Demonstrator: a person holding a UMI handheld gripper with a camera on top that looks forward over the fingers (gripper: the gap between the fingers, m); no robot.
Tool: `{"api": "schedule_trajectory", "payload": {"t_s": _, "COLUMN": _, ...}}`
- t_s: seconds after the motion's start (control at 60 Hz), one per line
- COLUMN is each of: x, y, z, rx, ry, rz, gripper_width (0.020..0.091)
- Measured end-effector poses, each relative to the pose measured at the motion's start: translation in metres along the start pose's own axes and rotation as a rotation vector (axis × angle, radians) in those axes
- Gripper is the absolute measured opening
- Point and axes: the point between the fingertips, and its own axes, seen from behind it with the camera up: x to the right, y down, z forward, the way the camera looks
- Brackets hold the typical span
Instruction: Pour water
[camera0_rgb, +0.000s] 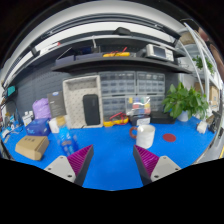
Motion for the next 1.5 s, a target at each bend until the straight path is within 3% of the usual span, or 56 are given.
{"api": "schedule_trajectory", "payload": {"t_s": 0.233, "x": -0.108, "y": 0.076, "z": -0.013, "rx": -0.116, "ry": -0.131, "rz": -0.056, "gripper_width": 0.0825}}
{"api": "schedule_trajectory", "payload": {"t_s": 0.583, "x": -0.147, "y": 0.047, "z": 0.075, "rx": -0.014, "ry": -0.123, "rz": -0.122, "gripper_width": 0.0818}}
{"api": "schedule_trajectory", "payload": {"t_s": 0.7, "x": -0.144, "y": 0.037, "z": 0.097, "rx": 0.036, "ry": -0.109, "rz": -0.118, "gripper_width": 0.0732}}
{"api": "schedule_trajectory", "payload": {"t_s": 0.767, "x": -0.146, "y": 0.039, "z": 0.106, "rx": 0.047, "ry": -0.124, "rz": -0.112, "gripper_width": 0.0633}}
{"api": "schedule_trajectory", "payload": {"t_s": 0.8, "x": -0.151, "y": 0.037, "z": 0.11, "rx": 0.067, "ry": -0.147, "rz": -0.113, "gripper_width": 0.0526}}
{"api": "schedule_trajectory", "payload": {"t_s": 0.883, "x": -0.155, "y": 0.032, "z": 0.114, "rx": 0.106, "ry": -0.153, "rz": -0.132, "gripper_width": 0.0475}}
{"api": "schedule_trajectory", "payload": {"t_s": 0.917, "x": -0.156, "y": 0.029, "z": 0.116, "rx": 0.117, "ry": -0.143, "rz": -0.133, "gripper_width": 0.0489}}
{"api": "schedule_trajectory", "payload": {"t_s": 0.933, "x": -0.157, "y": 0.03, "z": 0.118, "rx": 0.124, "ry": -0.135, "rz": -0.129, "gripper_width": 0.0445}}
{"api": "schedule_trajectory", "payload": {"t_s": 0.967, "x": -0.156, "y": 0.029, "z": 0.12, "rx": 0.133, "ry": -0.126, "rz": -0.123, "gripper_width": 0.0484}}
{"api": "schedule_trajectory", "payload": {"t_s": 0.983, "x": -0.157, "y": 0.029, "z": 0.12, "rx": 0.132, "ry": -0.124, "rz": -0.121, "gripper_width": 0.0416}}
{"api": "schedule_trajectory", "payload": {"t_s": 1.033, "x": -0.158, "y": 0.03, "z": 0.12, "rx": 0.125, "ry": -0.12, "rz": -0.13, "gripper_width": 0.0374}}
{"api": "schedule_trajectory", "payload": {"t_s": 1.3, "x": -0.15, "y": 0.031, "z": 0.119, "rx": 0.049, "ry": -0.167, "rz": -0.07, "gripper_width": 0.0372}}
{"api": "schedule_trajectory", "payload": {"t_s": 1.5, "x": -0.102, "y": -0.019, "z": 0.127, "rx": 0.031, "ry": -0.196, "rz": 0.304, "gripper_width": 0.0374}}
